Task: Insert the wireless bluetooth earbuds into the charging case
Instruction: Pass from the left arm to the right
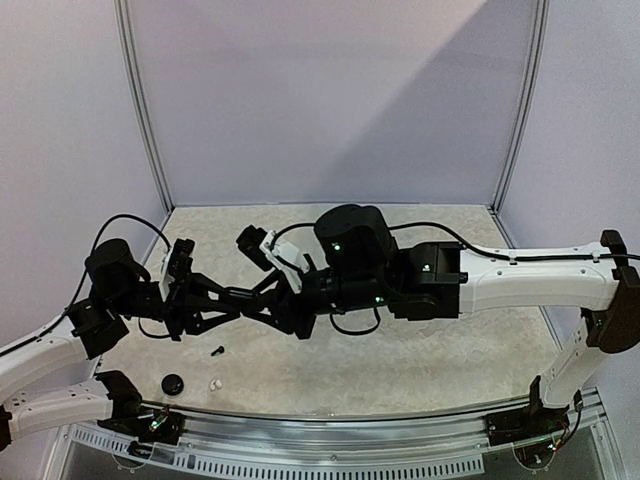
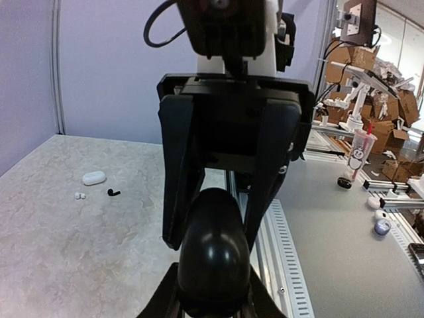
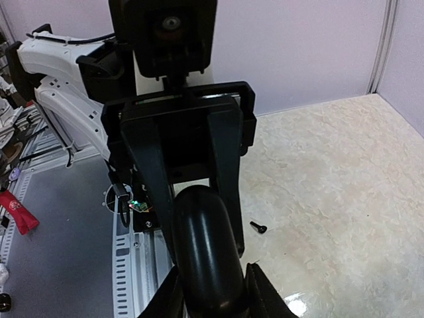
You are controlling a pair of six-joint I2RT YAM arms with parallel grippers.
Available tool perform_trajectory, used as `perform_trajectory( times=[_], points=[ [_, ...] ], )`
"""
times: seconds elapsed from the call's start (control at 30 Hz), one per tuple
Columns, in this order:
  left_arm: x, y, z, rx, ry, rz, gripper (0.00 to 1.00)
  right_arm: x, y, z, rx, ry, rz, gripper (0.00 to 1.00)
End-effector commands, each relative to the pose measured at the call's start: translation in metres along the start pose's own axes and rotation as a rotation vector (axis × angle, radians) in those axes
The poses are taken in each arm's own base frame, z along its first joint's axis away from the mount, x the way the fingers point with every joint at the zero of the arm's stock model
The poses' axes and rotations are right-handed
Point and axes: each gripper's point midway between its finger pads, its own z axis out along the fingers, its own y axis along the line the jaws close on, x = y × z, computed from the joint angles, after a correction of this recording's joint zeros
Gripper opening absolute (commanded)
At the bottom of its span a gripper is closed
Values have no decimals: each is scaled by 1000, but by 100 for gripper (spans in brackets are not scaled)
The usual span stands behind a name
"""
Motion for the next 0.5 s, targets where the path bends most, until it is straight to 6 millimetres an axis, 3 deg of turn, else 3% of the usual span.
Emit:
perform_trajectory(
  times=[0.0, 0.1, 0.3, 0.37, 0.4, 0.47],
  points=[
    [-4, -7, 3, 36, -13, 14, 0, -15, 0, -1, -19, -32, 22, 23],
    [-4, -7, 3, 39, -11, 12, 0, -15, 2, -1, -39, -31, 25, 9],
    [-2, -3, 3, 14, -6, 9, 0, -17, -1, -5, -45, -34, 34, 1],
    [0, 1, 2, -8, 4, 10, 42, -19, -7, -8, -37, -40, 50, 0],
    [2, 1, 2, -15, 11, 16, 57, -20, -10, -11, -30, -43, 61, 0],
    [4, 3, 1, -27, 26, 28, 76, -18, -21, -16, -1, -43, 87, 0]
  ],
)
